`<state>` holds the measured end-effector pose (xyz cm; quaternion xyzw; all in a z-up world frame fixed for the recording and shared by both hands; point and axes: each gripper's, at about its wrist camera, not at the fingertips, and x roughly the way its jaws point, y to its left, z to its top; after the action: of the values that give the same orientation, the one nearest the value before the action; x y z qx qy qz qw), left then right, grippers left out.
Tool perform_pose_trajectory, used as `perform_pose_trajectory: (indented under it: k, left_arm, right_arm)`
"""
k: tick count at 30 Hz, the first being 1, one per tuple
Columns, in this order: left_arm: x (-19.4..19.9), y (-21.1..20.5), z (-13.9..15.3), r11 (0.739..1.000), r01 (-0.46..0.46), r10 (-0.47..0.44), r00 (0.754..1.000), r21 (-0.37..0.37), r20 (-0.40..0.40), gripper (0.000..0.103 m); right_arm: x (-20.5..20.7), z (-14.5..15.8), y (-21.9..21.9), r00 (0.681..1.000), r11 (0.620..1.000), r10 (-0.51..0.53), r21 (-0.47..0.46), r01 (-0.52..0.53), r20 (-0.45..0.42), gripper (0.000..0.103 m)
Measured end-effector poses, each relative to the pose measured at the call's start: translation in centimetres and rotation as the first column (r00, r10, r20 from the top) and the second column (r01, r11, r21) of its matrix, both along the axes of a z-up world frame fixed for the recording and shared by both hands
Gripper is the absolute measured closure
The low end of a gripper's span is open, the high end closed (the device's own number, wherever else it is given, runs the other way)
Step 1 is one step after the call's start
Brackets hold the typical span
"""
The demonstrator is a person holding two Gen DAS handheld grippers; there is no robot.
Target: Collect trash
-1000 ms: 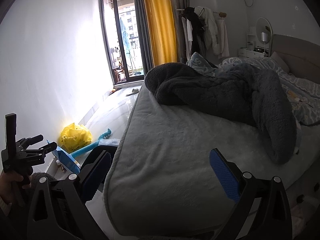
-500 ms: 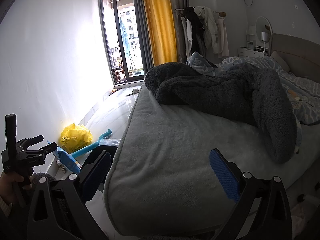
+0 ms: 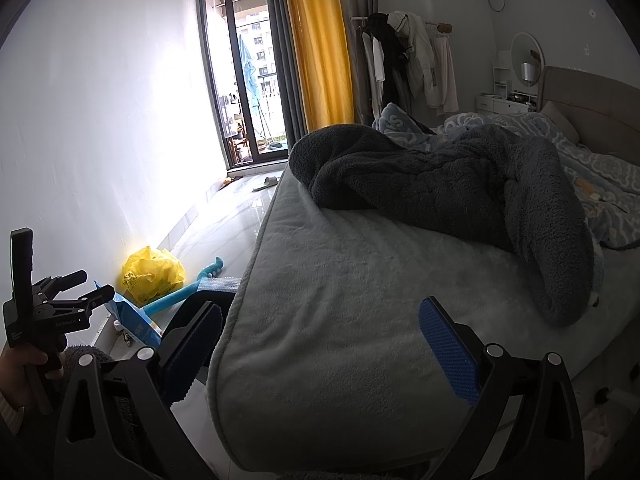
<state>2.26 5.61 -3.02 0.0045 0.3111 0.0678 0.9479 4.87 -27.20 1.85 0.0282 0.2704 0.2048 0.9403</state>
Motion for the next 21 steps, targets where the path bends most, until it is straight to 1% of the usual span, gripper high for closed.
perform_pose_trajectory:
  k: [21]
  left_arm:
    - [-0.02,0.05,-0.14,1.0,0.001,-0.001,1.0,0.001,-0.002,0.003]
  right_arm:
    - [-0.1,-0.12,0.04,1.0,1.0,0.0,0.005,0.0,-0.004,0.003]
